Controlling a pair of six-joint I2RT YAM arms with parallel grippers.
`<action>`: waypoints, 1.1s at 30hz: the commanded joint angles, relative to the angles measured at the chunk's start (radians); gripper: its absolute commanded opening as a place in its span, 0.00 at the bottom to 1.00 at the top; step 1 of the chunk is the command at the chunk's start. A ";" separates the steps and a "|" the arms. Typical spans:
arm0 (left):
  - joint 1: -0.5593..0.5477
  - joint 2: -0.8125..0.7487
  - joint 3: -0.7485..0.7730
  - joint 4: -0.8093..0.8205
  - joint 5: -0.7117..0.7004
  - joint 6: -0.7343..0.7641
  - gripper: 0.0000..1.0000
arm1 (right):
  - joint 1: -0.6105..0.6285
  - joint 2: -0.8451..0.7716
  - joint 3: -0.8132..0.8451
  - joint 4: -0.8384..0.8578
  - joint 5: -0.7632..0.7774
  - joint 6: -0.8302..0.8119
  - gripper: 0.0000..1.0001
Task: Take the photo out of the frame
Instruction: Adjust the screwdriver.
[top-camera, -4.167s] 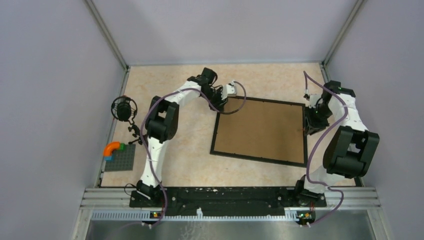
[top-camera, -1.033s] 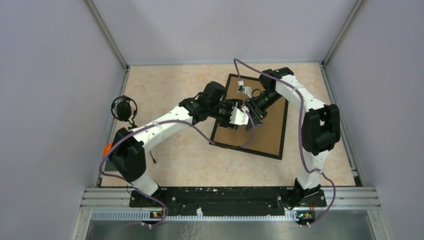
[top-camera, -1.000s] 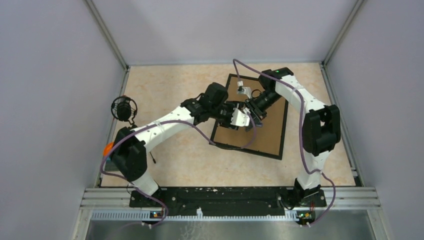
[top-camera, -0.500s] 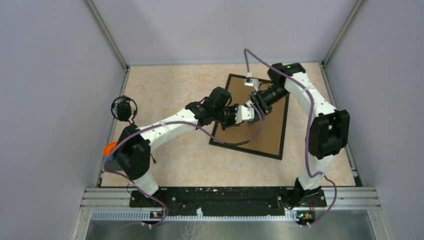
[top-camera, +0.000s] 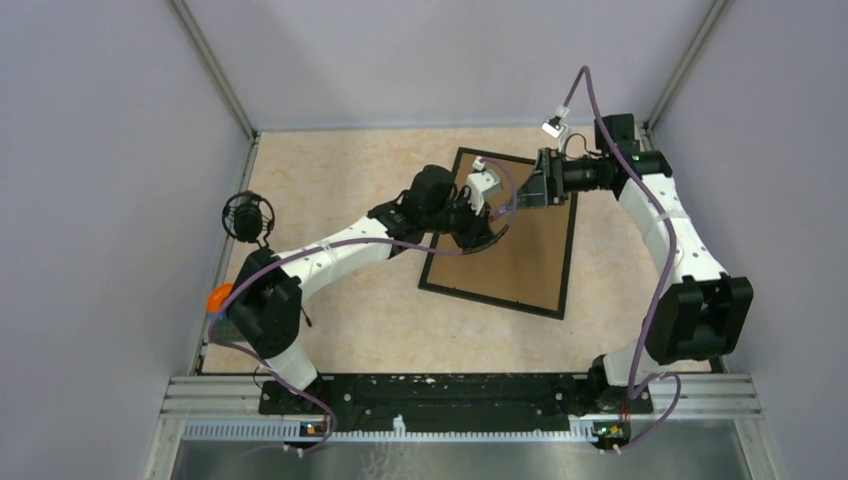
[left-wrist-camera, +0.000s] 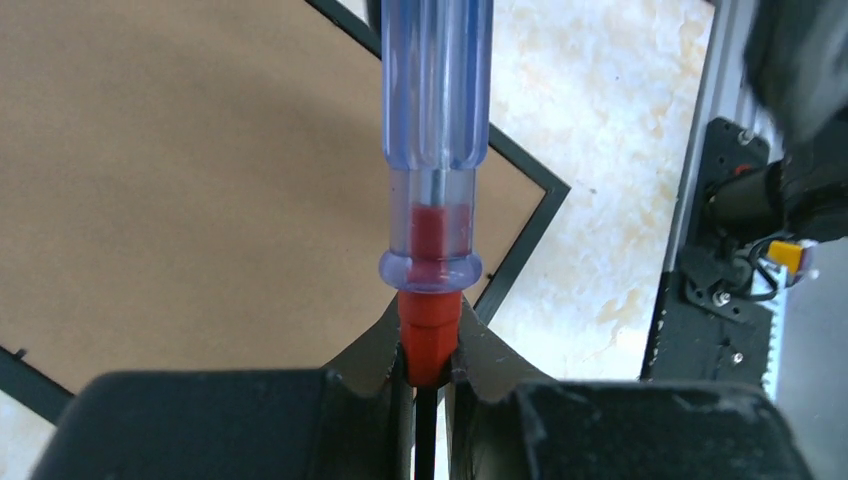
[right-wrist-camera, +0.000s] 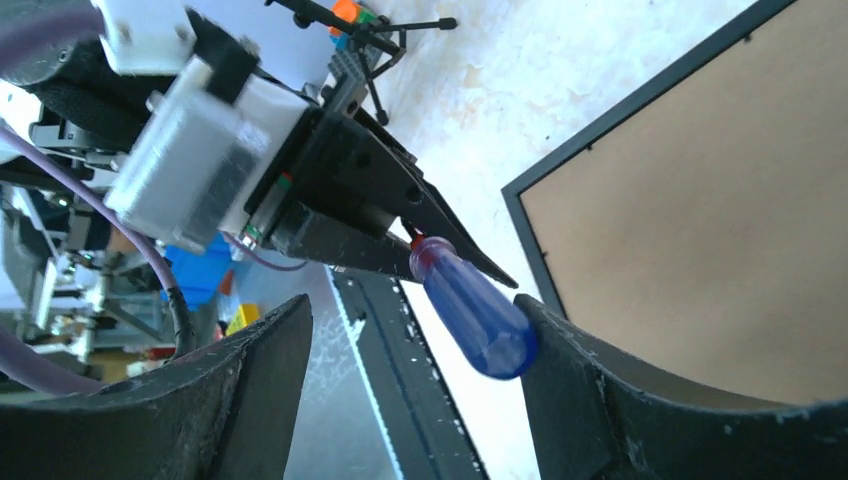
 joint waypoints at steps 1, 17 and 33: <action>0.001 -0.002 0.021 0.138 -0.022 -0.183 0.00 | 0.014 -0.109 -0.161 0.411 -0.025 0.365 0.70; -0.008 -0.008 -0.009 0.244 -0.004 -0.177 0.00 | 0.038 -0.122 -0.332 0.759 -0.058 0.740 0.45; -0.031 -0.026 -0.020 0.198 -0.016 -0.153 0.51 | -0.011 -0.104 -0.363 0.796 -0.035 0.743 0.00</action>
